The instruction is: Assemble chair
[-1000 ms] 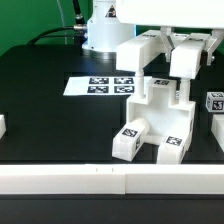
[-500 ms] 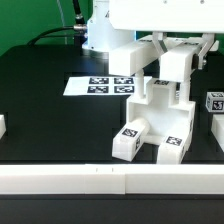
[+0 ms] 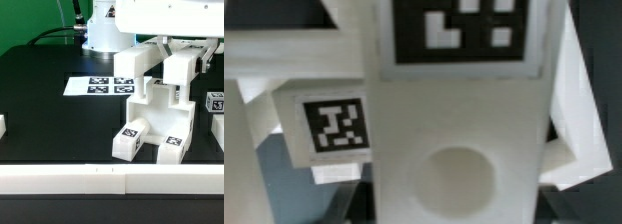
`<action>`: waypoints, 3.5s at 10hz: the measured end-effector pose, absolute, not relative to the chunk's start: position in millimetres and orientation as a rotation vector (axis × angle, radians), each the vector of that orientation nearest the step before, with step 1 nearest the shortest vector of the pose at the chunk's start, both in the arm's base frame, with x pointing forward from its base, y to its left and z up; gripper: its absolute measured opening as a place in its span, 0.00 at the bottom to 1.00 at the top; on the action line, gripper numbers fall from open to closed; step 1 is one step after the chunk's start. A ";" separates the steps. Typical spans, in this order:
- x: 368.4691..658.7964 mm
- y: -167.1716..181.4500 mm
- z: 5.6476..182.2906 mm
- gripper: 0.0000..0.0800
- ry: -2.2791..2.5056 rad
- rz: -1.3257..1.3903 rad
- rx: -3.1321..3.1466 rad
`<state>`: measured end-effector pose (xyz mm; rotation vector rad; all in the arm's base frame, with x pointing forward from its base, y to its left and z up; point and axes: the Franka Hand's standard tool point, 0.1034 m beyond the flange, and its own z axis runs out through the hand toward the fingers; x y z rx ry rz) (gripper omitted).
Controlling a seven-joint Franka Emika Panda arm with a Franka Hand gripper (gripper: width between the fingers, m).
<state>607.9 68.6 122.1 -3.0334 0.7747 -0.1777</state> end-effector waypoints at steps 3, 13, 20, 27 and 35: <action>608.8 68.4 121.2 0.36 0.770 -0.184 -3.035; 610.0 63.2 121.6 0.36 0.633 -0.186 -3.074; 617.0 63.3 117.6 0.36 0.631 -0.195 -3.080; 615.2 62.0 105.4 0.36 0.628 -0.178 -3.094; 619.1 60.3 97.0 0.36 0.620 -0.211 -3.100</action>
Offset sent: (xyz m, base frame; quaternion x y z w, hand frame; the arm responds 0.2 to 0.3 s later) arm 0.0000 0.0000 0.0000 0.0000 0.0000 0.0000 1.0000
